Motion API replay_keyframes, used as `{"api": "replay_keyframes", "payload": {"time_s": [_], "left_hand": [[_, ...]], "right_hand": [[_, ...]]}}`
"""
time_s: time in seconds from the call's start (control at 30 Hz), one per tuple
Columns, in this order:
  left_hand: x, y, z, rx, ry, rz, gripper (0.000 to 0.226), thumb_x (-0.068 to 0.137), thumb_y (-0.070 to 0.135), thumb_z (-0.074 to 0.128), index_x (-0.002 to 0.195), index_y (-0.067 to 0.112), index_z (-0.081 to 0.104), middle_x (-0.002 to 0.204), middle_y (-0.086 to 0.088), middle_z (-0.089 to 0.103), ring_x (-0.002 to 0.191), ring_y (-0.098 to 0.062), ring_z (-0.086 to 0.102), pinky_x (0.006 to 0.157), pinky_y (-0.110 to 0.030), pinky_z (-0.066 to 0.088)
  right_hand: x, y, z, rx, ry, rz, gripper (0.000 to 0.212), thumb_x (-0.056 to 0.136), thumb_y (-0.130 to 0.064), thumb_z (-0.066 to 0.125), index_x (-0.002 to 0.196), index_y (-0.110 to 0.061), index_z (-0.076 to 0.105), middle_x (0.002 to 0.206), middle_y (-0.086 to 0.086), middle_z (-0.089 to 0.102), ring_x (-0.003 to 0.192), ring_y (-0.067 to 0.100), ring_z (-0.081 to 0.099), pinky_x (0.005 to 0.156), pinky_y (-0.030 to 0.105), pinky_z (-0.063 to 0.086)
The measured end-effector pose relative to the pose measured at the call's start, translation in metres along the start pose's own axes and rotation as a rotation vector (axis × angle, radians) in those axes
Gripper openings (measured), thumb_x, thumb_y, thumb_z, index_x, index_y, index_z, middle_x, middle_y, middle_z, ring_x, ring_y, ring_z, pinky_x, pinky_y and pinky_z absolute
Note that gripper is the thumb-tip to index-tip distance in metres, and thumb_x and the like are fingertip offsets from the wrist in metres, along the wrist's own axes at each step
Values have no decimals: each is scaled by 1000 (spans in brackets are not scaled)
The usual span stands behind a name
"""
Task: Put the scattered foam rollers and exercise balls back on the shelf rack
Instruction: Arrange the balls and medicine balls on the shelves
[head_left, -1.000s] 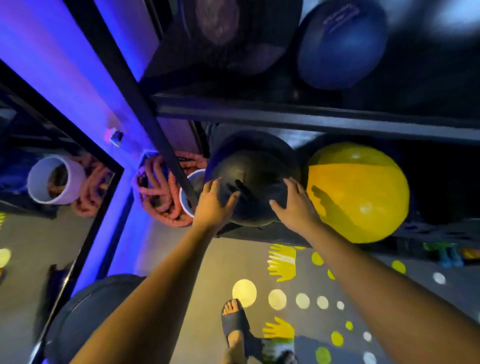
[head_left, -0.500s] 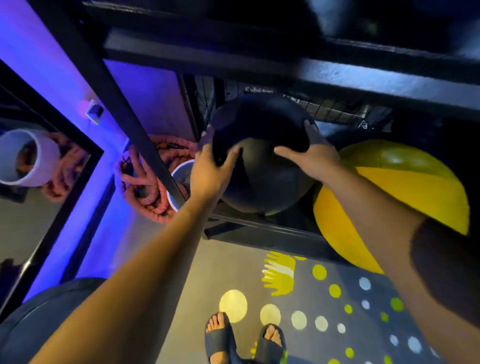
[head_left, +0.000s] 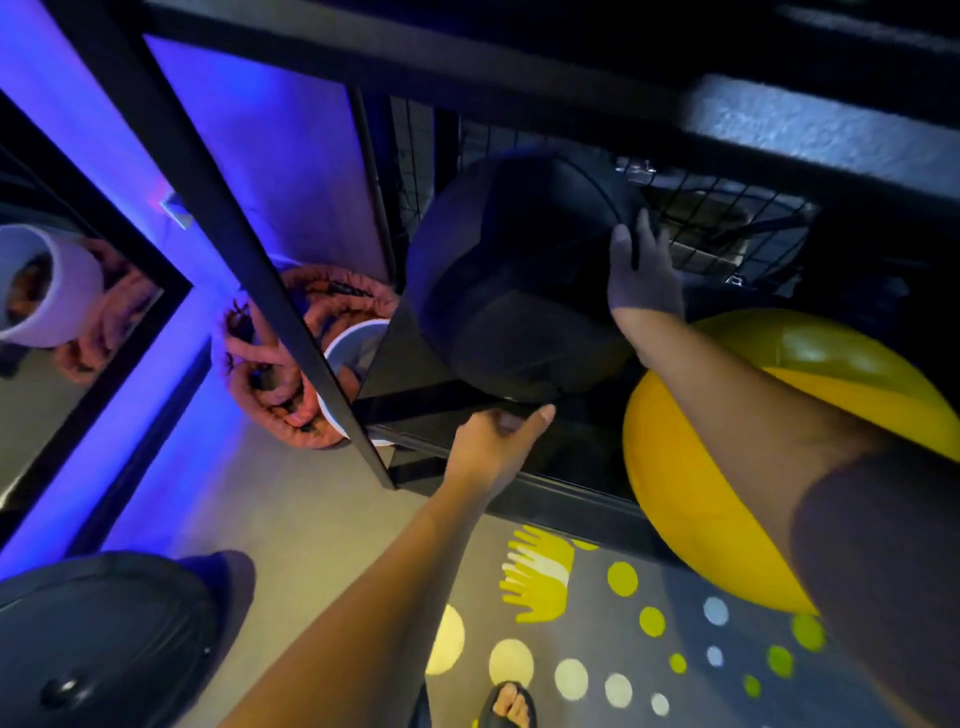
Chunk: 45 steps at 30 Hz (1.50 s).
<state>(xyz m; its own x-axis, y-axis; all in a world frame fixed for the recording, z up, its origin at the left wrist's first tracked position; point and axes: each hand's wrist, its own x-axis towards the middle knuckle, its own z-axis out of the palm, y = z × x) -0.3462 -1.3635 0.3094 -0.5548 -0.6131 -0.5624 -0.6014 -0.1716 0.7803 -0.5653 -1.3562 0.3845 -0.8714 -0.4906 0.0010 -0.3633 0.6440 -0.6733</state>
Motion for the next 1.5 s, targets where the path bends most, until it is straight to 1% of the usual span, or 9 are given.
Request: {"api": "replay_keyframes", "payload": {"time_s": [0.2, 0.63, 0.8, 0.93, 1.07, 1.17, 1.33, 1.43, 1.5], "left_hand": [[13, 20, 25, -344, 23, -50, 19, 99, 26, 68, 98, 7, 66, 98, -23, 76, 65, -21, 69, 45, -15, 46], [-20, 74, -28, 36, 196, 478, 43, 104, 35, 57, 73, 9, 71, 55, 3, 63, 50, -5, 56, 54, -18, 42], [-31, 93, -38, -55, 94, 499, 43, 106, 37, 53, 74, 13, 69, 51, 1, 57, 41, -16, 51, 48, -26, 40], [-26, 95, -41, 108, 144, 569, 41, 105, 44, 52, 76, 19, 69, 51, 3, 59, 44, -14, 55, 54, -31, 47], [-15, 105, -55, 354, 327, 712, 37, 99, 54, 57, 83, 21, 67, 70, 6, 61, 65, -13, 59, 66, -42, 53], [-12, 95, -72, 579, 387, 850, 53, 87, 61, 69, 125, 25, 60, 115, -2, 55, 105, -22, 56, 82, -40, 53], [5, 96, -89, 773, 302, 671, 97, 82, 70, 67, 159, 50, 10, 166, -9, 20, 148, -45, 22, 114, -67, 29], [19, 99, -99, 579, 201, 605, 69, 93, 72, 48, 152, 62, 15, 172, 10, 4, 159, -31, -4, 121, -66, 16], [23, 106, -97, 571, 278, 500, 63, 92, 77, 39, 151, 58, 25, 172, 8, 12, 159, -31, 2, 122, -61, 20]], "right_hand": [[-36, 16, -3, 65, -82, -84, 61, 106, -52, 34, 161, -32, 16, 170, 2, 4, 156, 26, 7, 122, 41, 15], [-102, 41, -15, 39, -99, -251, 71, 105, -48, 43, 162, -23, 10, 170, -5, 3, 156, 14, 9, 121, 39, 33], [-114, 48, -24, 120, -205, -243, 95, 89, -68, 53, 162, -26, 8, 170, -10, 0, 156, 6, -1, 124, 30, 17], [-109, 47, -26, 105, -252, -192, 99, 85, -74, 53, 161, -35, 4, 169, -16, -5, 156, 7, 0, 124, 42, 25], [-123, 30, -24, 5, -81, -180, 83, 93, -70, 45, 161, -31, 16, 170, -6, 1, 156, 22, 13, 119, 41, 33], [-157, 33, -12, 32, -66, -168, 94, 85, -72, 54, 161, -32, 16, 170, -3, 1, 156, 26, 9, 119, 37, 22], [-173, 60, 13, -1, -251, -229, 114, 80, -64, 71, 156, -49, -13, 168, -13, -16, 156, 30, 0, 116, 63, 32], [-158, 59, 8, 109, -247, -181, 101, 86, -60, 68, 157, -50, -3, 170, -13, 1, 156, 20, 10, 118, 46, 34], [-150, 63, 8, 285, -244, -72, 97, 87, -59, 67, 158, -48, 3, 167, -18, 17, 152, 9, 22, 117, 33, 33]]}}
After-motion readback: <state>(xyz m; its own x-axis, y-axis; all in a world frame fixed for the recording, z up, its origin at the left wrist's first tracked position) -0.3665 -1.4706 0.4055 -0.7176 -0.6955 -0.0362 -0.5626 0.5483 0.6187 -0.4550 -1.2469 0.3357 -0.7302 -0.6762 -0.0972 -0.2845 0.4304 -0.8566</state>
